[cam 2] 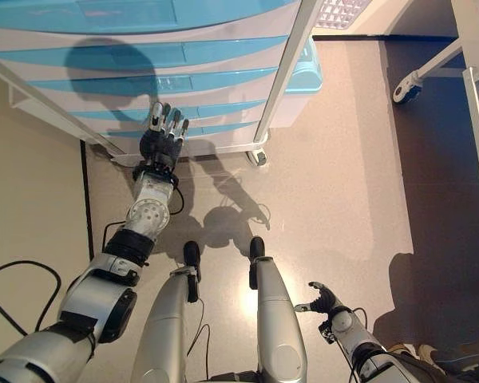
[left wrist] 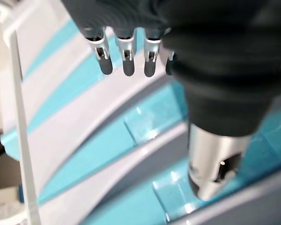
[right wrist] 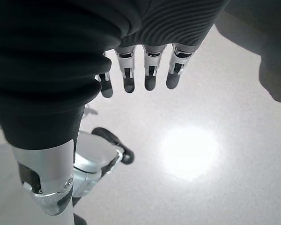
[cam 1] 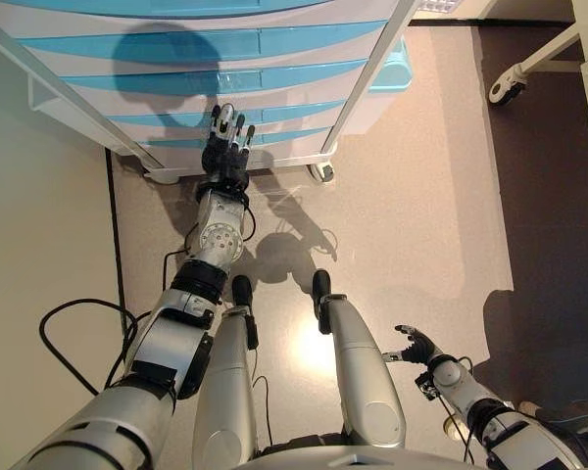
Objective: Open the drawer and pick up the medicine
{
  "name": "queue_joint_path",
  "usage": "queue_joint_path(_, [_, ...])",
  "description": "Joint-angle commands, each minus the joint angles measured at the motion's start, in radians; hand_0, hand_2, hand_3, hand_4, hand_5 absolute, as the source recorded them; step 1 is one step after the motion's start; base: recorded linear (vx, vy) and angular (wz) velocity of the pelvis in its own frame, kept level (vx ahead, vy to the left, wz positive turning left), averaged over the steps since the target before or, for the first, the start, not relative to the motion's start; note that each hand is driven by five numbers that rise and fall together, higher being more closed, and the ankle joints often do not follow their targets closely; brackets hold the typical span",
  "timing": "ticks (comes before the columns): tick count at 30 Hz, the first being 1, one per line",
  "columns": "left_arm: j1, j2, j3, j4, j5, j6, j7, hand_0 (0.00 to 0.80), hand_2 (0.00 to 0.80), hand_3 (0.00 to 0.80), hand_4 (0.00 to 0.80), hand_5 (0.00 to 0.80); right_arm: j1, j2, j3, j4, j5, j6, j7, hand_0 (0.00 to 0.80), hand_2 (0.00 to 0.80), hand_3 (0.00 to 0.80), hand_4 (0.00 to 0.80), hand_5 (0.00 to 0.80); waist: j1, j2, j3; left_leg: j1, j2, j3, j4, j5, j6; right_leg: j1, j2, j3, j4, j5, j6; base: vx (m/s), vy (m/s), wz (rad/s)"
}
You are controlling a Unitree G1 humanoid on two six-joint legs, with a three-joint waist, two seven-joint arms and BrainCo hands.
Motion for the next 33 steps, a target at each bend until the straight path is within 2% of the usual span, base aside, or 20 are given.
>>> queue_joint_path(1, [-0.025, -0.043, 0.028, -0.005, 0.054, -0.014, -0.037, 0.0, 0.0, 0.0, 0.0, 0.0, 0.046, -0.03, -0.009, -0.003, -0.013, 0.016, -0.01, 0.0, 0.0, 0.0, 0.0, 0.0, -0.006, 0.03, -0.066, -0.02, -0.023, -0.018, 0.039, -0.062, 0.02, -0.017, 0.004, -0.009, -0.104, 0.13, 0.021, 0.0, 0.0, 0.0])
queue_joint_path(13, [-0.043, -0.055, 0.041, 0.005, 0.03, -0.024, -0.023, 0.0, 0.0, 0.0, 0.0, 0.0, 0.049, -0.033, -0.013, 0.002, -0.016, 0.019, -0.014, 0.0, 0.0, 0.0, 0.0, 0.0, -0.012, 0.024, -0.059, -0.016, -0.022, -0.011, 0.027, -0.057, 0.02, -0.015, 0.003, -0.004, -0.127, 0.146, 0.026, 0.0, 0.0, 0.0])
queue_joint_path(18, [-0.081, -0.044, 0.034, -0.035, 0.022, -0.038, -0.026, 0.0, 0.0, 0.0, 0.0, 0.0, 0.05, -0.036, -0.01, 0.01, -0.015, 0.021, -0.008, 0.0, 0.0, 0.0, 0.0, 0.0, -0.014, 0.021, -0.058, -0.021, -0.022, -0.005, 0.031, -0.059, 0.02, -0.02, 0.003, -0.003, -0.128, 0.147, 0.03, 0.0, 0.0, 0.0])
queue_joint_path(23, [-0.171, -0.036, 0.003, -0.101, -0.001, -0.067, -0.031, 0.0, 0.0, 0.0, 0.0, 0.0, 0.053, -0.041, -0.003, 0.021, -0.013, 0.021, -0.005, 0.0, 0.0, 0.0, 0.0, 0.0, -0.018, 0.026, -0.06, -0.017, -0.022, -0.003, 0.029, -0.06, 0.019, -0.017, 0.003, -0.001, -0.128, 0.147, 0.032, 0.0, 0.0, 0.0])
queue_joint_path(25, [-0.222, -0.011, -0.017, -0.135, -0.013, -0.081, -0.033, 0.0, 0.0, 0.0, 0.0, 0.0, 0.057, -0.045, 0.004, 0.021, -0.013, 0.021, 0.003, 0.0, 0.0, 0.0, 0.0, 0.0, -0.02, 0.03, -0.065, -0.017, -0.021, -0.005, 0.029, -0.059, 0.018, -0.014, 0.003, -0.001, -0.128, 0.147, 0.033, 0.0, 0.0, 0.0])
queue_joint_path(33, [-0.375, 0.058, -0.043, -0.123, -0.033, -0.114, -0.033, 0.0, 0.0, 0.0, 0.0, 0.0, 0.065, -0.06, 0.026, 0.025, -0.009, 0.02, 0.025, 0.0, 0.0, 0.0, 0.0, 0.0, -0.031, 0.04, -0.09, -0.001, -0.019, -0.003, 0.023, -0.065, 0.016, -0.005, 0.005, 0.003, -0.127, 0.141, 0.036, 0.0, 0.0, 0.0])
